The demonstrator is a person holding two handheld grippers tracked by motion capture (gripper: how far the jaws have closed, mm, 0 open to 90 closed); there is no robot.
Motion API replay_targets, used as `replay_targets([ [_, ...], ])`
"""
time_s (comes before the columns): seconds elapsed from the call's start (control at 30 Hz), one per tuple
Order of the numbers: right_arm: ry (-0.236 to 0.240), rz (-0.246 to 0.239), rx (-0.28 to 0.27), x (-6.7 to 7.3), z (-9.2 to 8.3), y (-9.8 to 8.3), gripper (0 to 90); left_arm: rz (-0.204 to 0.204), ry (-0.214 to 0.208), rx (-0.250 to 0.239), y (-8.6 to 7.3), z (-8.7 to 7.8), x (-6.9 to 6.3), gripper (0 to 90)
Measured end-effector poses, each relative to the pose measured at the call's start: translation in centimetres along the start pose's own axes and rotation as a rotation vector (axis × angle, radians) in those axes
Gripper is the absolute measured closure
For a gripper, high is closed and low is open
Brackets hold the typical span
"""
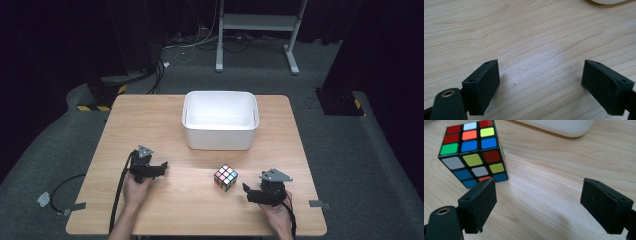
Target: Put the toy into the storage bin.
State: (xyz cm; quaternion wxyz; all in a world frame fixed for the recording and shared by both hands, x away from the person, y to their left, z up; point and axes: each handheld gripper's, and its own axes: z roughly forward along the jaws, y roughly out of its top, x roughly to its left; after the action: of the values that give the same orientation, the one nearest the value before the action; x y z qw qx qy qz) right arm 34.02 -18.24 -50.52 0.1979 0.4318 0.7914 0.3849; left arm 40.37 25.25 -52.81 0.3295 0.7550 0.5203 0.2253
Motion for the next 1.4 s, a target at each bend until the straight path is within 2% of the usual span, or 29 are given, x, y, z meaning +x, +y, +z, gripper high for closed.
replay_targets([
  [0.17, 0.015, -0.007, -0.006, 0.2, -0.3, -0.1, 13.5, 0.000, 0.000, 0.000, 0.0, 0.0, 0.0, 15.1],
  [0.63, 0.070, -0.053, -0.023, 2.3, -0.7, 0.3, 12.8, 0.000, 0.000, 0.000, 0.0, 0.0, 0.0, 15.1],
  [0.8, 0.081, -0.074, -0.011, 2.9, -0.5, 0.5, 12.8, 0.000, 0.000, 0.000, 0.0, 0.0, 0.0, 15.1],
  [0.93, 0.094, -0.063, -0.010, 3.1, -0.2, 0.5, 12.8, 0.000, 0.000, 0.000, 0.0, 0.0, 0.0, 15.1],
  [1.13, 0.114, -0.085, -0.015, 3.8, 0.3, 1.1, 12.6, 0.000, 0.000, 0.000, 0.0, 0.0, 0.0, 15.1],
  [1.23, 0.115, -0.103, -0.011, 4.1, 0.6, 1.4, 12.3, 0.000, 0.000, 0.000, 0.0, 0.0, 0.0, 15.1],
  [1.4, 0.114, -0.101, -0.009, 4.4, 0.6, 1.4, 12.2, 0.000, -0.001, 0.000, 0.0, 0.0, 0.0, 15.1],
])
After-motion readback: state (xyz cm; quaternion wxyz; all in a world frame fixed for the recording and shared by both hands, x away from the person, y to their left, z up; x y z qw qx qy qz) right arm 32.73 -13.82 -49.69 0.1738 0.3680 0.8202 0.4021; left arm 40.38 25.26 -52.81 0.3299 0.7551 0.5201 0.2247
